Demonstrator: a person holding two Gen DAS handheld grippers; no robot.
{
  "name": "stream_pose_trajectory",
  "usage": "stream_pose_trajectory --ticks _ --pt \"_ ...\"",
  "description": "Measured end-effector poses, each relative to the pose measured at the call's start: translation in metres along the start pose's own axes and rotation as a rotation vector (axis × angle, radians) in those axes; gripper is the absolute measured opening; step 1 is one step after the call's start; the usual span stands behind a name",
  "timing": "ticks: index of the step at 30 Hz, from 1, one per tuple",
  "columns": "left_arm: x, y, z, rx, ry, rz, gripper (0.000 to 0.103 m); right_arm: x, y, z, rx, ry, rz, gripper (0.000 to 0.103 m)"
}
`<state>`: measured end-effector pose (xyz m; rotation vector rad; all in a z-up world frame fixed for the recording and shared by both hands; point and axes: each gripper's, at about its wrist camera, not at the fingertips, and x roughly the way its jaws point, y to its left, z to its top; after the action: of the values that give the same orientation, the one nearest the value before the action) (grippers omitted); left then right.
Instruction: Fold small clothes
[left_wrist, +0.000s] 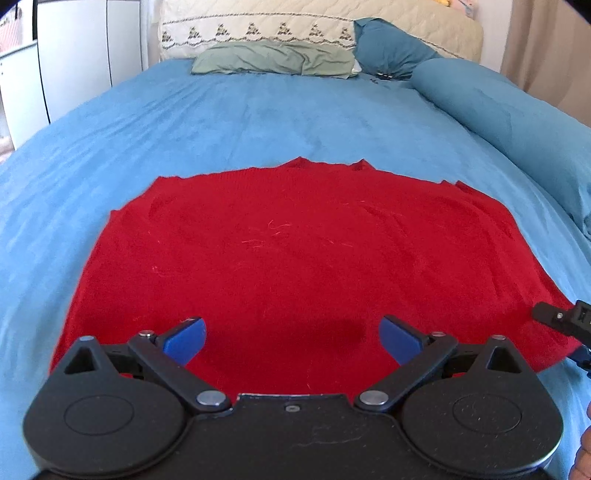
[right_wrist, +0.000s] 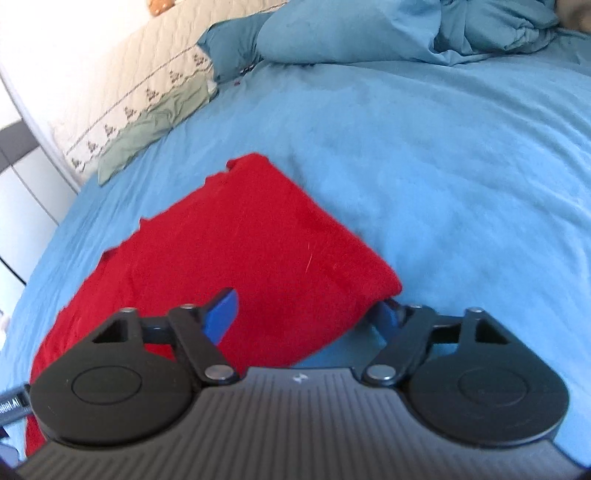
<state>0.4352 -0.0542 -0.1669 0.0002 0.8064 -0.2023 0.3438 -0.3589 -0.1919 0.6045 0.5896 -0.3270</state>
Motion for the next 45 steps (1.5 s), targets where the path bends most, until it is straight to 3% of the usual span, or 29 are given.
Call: stream_pose_trajectory --ticks 3,5,7,10,12,15,19,23,25,27,29,31,33,34,35,38,42,45 --pt "0.012 0.001 0.003 -0.009 0.016 0.02 0.101 0.011 0.005 0.007 -0.015 0.002 -0.009 0.073" --pt "0.019 0.001 0.004 0.003 0.022 0.036 0.102 0.013 0.007 0.009 -0.028 0.016 -0.002 0.049" --pt "0.027 0.001 0.005 0.018 0.037 0.052 0.103 0.014 0.013 0.013 -0.05 0.042 -0.004 0.036" --pt "0.037 -0.004 0.007 0.051 0.068 0.067 0.103 0.01 0.04 0.019 -0.167 0.044 -0.095 0.025" --pt "0.041 -0.005 0.01 0.078 0.085 0.069 0.103 0.003 0.061 0.026 -0.207 0.035 -0.093 0.024" --pt "0.038 0.008 0.018 0.037 0.109 0.021 0.103 -0.012 0.103 0.043 -0.269 0.001 0.009 0.023" --pt "0.007 0.04 0.019 0.011 0.06 0.022 0.097 -0.03 0.19 0.049 -0.412 0.019 0.284 0.023" --pt "-0.029 0.091 0.008 0.009 0.032 0.047 0.097 -0.023 0.264 0.011 -0.568 0.195 0.611 0.022" --pt "-0.039 0.116 -0.004 -0.009 0.039 0.05 0.097 -0.001 0.291 -0.026 -0.65 0.329 0.65 0.022" --pt "-0.042 0.137 -0.019 -0.027 0.054 0.027 0.097 0.023 0.303 -0.063 -0.717 0.411 0.614 0.022" --pt "-0.039 0.15 -0.032 -0.038 0.082 0.017 0.097 0.043 0.304 -0.091 -0.76 0.467 0.571 0.025" --pt "-0.038 0.157 -0.041 -0.04 0.089 0.018 0.097 0.044 0.299 -0.095 -0.749 0.461 0.584 0.032" --pt "-0.041 0.159 -0.045 -0.037 0.073 0.002 0.097 0.035 0.295 -0.086 -0.728 0.451 0.621 0.062" --pt "-0.044 0.159 -0.046 -0.035 0.063 -0.003 0.097 0.024 0.29 -0.076 -0.727 0.406 0.638 0.088" --pt "-0.048 0.159 -0.045 -0.033 0.054 -0.012 0.097 0.013 0.285 -0.067 -0.731 0.344 0.653 0.099" --pt "-0.063 0.155 -0.049 -0.043 -0.003 -0.066 0.097 -0.02 0.257 -0.037 -0.749 0.208 0.651 0.103" --pt "-0.067 0.155 -0.044 -0.102 -0.05 -0.16 0.096 -0.045 0.203 -0.028 -0.733 0.112 0.517 0.103" --pt "-0.062 0.151 -0.042 -0.139 -0.027 -0.182 0.078 -0.046 0.167 -0.043 -0.745 0.115 0.41 0.103"
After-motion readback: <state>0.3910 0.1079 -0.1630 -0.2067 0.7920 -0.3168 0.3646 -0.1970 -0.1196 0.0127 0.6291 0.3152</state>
